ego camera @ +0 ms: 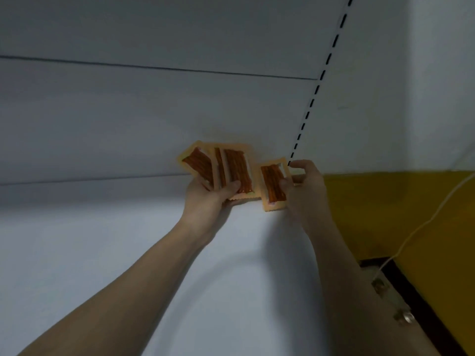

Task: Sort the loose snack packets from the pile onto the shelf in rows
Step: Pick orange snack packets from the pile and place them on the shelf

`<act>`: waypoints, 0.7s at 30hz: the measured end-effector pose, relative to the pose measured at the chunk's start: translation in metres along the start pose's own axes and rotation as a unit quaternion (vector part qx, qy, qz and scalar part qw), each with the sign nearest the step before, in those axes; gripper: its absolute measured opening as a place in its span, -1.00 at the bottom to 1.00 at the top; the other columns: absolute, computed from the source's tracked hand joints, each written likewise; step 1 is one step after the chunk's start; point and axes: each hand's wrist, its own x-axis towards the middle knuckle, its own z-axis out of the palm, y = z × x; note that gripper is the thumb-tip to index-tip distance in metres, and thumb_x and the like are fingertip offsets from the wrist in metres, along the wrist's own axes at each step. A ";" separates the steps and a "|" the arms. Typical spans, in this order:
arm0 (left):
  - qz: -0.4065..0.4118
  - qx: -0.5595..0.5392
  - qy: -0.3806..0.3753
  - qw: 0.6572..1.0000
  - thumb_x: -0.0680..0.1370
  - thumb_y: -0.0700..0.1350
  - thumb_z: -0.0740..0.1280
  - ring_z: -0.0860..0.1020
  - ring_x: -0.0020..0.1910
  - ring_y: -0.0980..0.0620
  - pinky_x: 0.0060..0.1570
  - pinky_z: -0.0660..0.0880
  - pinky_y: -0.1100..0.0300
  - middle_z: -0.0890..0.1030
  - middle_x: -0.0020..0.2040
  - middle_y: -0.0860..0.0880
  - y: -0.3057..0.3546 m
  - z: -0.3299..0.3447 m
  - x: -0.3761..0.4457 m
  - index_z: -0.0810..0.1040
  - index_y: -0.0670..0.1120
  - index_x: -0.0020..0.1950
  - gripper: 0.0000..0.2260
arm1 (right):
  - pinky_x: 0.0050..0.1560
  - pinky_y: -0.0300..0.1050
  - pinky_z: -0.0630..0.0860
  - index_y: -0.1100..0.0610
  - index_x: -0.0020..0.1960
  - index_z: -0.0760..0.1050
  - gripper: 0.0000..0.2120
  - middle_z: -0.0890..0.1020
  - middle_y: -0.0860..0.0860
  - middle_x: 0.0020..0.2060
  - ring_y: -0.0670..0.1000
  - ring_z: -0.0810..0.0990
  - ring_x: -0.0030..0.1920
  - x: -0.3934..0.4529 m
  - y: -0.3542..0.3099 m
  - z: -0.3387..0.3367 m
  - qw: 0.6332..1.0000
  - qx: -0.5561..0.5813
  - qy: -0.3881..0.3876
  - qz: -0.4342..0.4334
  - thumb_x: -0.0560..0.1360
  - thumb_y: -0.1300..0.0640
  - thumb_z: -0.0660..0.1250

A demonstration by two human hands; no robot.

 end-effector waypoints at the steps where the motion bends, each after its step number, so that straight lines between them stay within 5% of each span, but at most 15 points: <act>1: 0.000 0.003 0.001 1.000 0.52 -0.55 0.23 0.64 0.10 -0.23 0.12 0.59 -0.23 0.62 0.14 -0.29 0.001 0.002 -0.001 0.43 -0.43 0.32 -0.63 | -0.17 -0.12 0.51 0.06 0.25 0.44 -0.69 0.60 0.06 0.01 0.07 0.61 -0.02 0.001 0.003 0.001 0.998 -0.056 0.001 -0.010 0.55 0.30 0.30; 5: 0.003 0.011 -0.005 1.000 0.52 -0.55 0.25 0.67 0.05 -0.17 -0.01 0.65 -0.02 0.63 0.13 -0.29 0.002 0.007 -0.004 0.44 -0.44 0.31 -0.64 | -0.05 -0.20 0.18 0.15 0.20 0.55 -0.68 0.52 0.10 0.14 0.16 0.47 0.14 0.002 0.015 0.006 0.955 -0.262 0.030 -0.138 0.45 0.21 0.41; 8: 0.006 0.014 0.002 1.000 0.51 -0.54 0.25 0.68 -0.01 -0.12 -0.10 0.64 0.06 0.64 0.10 -0.27 0.004 0.008 -0.005 0.45 -0.43 0.30 -0.65 | -0.10 -0.08 0.42 0.12 -0.01 0.64 -0.85 0.59 0.02 -0.10 0.16 0.53 -0.08 0.000 0.019 0.005 0.955 -0.226 -0.009 -0.193 0.46 0.10 0.44; 10: 0.009 0.020 0.001 1.000 0.51 -0.53 0.27 0.68 0.02 -0.15 -0.07 0.64 0.05 0.64 0.13 -0.28 0.004 0.008 -0.006 0.45 -0.43 0.31 -0.65 | -0.22 -0.08 0.40 0.08 -0.17 0.60 -0.84 0.54 -0.04 -0.25 0.11 0.46 -0.20 -0.006 0.025 0.007 0.942 -0.251 -0.045 -0.220 0.52 0.02 0.38; 17: 0.010 0.066 -0.009 0.998 0.53 -0.51 0.28 0.69 0.03 -0.12 -0.05 0.64 0.10 0.67 0.12 -0.23 0.007 0.009 -0.009 0.49 -0.39 0.29 -0.67 | -0.04 -0.09 0.34 0.10 0.10 0.64 -0.80 0.60 0.00 0.17 0.10 0.43 0.09 -0.010 0.024 0.009 0.918 -0.343 -0.055 -0.190 0.57 0.07 0.30; 21: 0.016 0.083 -0.008 0.996 0.53 -0.49 0.30 0.67 0.10 -0.16 -0.02 0.63 0.11 0.65 0.17 -0.25 0.006 0.007 -0.007 0.49 -0.38 0.30 -0.67 | 0.02 -0.08 0.32 0.10 0.10 0.63 -0.78 0.59 0.00 0.18 0.13 0.44 0.16 -0.008 0.024 0.010 0.922 -0.340 -0.062 -0.177 0.59 0.05 0.27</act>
